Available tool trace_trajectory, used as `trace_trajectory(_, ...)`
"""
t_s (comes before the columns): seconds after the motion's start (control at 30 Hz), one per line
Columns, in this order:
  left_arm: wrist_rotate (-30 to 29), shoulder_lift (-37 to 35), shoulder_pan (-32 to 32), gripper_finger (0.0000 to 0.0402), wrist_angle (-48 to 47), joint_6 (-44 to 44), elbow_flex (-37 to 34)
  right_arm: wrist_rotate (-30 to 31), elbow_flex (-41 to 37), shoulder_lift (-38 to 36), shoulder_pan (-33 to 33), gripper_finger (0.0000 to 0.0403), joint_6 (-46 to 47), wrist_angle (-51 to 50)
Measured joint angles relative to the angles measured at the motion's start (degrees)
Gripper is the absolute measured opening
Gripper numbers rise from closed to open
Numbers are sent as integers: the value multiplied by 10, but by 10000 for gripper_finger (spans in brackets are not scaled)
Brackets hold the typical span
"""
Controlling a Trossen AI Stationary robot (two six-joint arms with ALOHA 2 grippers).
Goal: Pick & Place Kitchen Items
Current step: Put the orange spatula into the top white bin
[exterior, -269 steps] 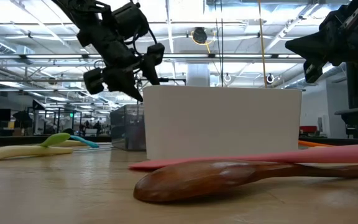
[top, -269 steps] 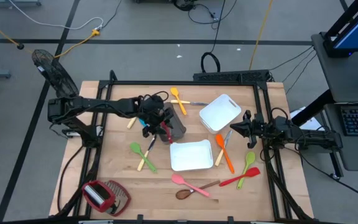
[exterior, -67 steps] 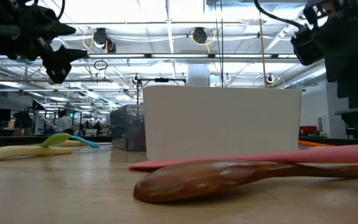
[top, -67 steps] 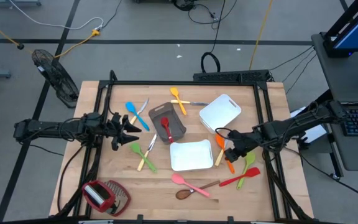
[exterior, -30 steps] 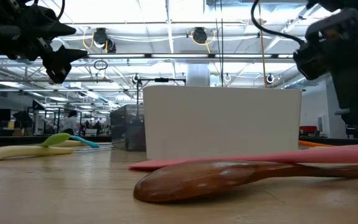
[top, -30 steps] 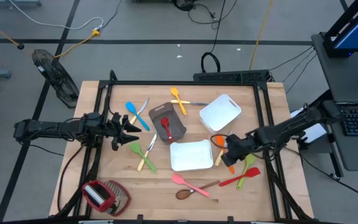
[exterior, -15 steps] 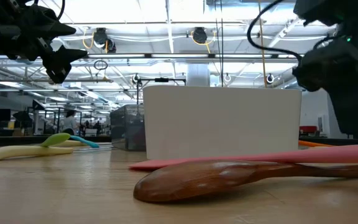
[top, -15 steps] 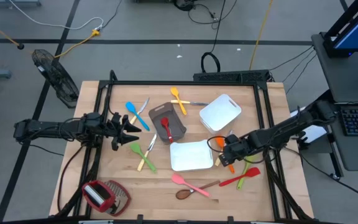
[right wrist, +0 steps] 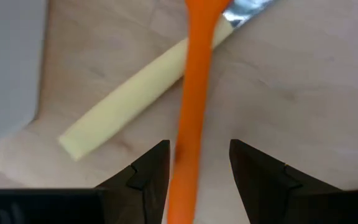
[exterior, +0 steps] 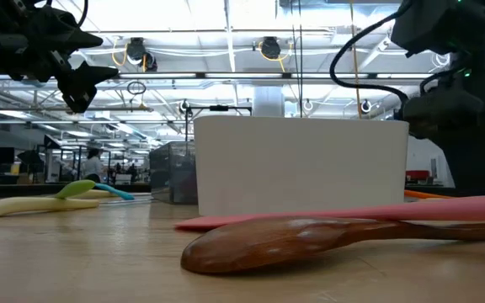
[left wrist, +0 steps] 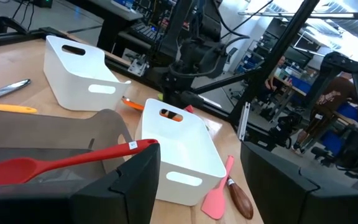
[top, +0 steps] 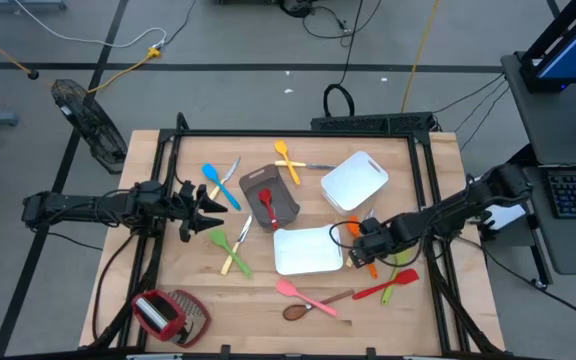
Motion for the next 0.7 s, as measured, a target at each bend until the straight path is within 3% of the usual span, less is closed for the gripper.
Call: trace_trajectory(0.7, 0, 0, 0, 228, 0, 1, 0, 11, 0, 12, 0, 161, 9, 3)
